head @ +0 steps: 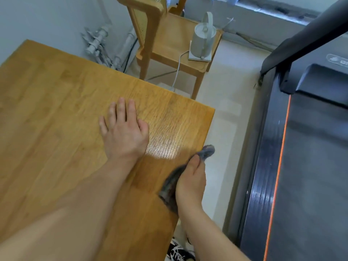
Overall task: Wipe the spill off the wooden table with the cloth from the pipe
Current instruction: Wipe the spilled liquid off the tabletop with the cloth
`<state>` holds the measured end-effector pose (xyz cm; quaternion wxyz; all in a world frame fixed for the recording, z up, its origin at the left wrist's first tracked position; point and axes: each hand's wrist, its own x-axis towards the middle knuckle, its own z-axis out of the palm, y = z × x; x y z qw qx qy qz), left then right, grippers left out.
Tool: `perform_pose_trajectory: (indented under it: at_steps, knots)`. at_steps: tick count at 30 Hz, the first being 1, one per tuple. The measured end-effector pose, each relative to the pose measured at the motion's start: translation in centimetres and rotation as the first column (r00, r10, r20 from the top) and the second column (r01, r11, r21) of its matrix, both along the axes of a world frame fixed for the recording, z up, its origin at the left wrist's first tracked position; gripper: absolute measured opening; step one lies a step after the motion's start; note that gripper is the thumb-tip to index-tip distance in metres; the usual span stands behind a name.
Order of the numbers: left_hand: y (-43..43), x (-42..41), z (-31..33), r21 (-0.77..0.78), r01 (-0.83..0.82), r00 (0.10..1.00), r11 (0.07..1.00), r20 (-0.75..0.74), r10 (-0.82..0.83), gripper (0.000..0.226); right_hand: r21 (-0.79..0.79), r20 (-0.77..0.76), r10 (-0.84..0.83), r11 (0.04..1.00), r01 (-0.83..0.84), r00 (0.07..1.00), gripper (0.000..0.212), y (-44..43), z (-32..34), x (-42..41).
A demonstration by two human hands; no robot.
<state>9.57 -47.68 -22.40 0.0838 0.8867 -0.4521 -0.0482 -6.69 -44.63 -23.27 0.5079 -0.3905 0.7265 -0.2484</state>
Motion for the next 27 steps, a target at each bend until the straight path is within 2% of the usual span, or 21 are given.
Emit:
perform_pose_trajectory:
  at_steps: [2,5,8,12,16,20,24,27]
  knots:
    - [0.2,-0.1,0.0,-0.005,0.006,1.000,1.000,-0.003,-0.006,0.060,-0.003,-0.014,0.043,0.999,-0.043,0.999,0.041,0.8,0.5,0.0]
    - [0.2,0.1,-0.2,-0.014,0.002,1.000,1.000,0.000,-0.002,0.059,-0.028,-0.058,0.046,0.998,-0.048,0.997,0.034,-5.3,0.4,0.2]
    - [0.0,0.3,-0.1,-0.018,-0.006,1.000,1.000,-0.008,0.006,0.059,-0.059,-0.133,0.040,0.997,-0.048,0.990,0.045,-13.2,0.5,1.1]
    - [0.1,0.5,-0.1,-0.011,-0.015,1.000,1.000,-0.014,0.015,0.059,-0.104,-0.187,0.060,0.991,-0.080,0.981,0.051,-15.0,-0.2,1.0]
    - [0.0,0.3,-0.2,-0.005,0.002,1.000,1.000,-0.017,-0.002,0.059,-0.131,-0.178,0.044,0.989,-0.068,0.983,0.053,-13.6,-0.2,0.6]
    - [1.1,0.2,0.0,0.013,0.059,0.996,0.998,-0.071,-0.058,0.058,-0.124,-0.220,0.098,0.984,-0.128,0.971,0.052,-8.2,-0.1,0.2]
    - [8.4,-1.4,-0.1,0.051,0.230,0.972,0.972,-0.070,-0.226,0.057,-0.112,-0.210,0.083,0.988,-0.109,0.974,0.053,-1.0,-0.3,0.0]
    - [15.7,-2.4,0.1,0.079,0.288,0.956,0.954,-0.071,-0.283,0.056,-0.106,-0.188,0.069,0.990,-0.090,0.980,0.053,4.6,-0.4,-0.4]
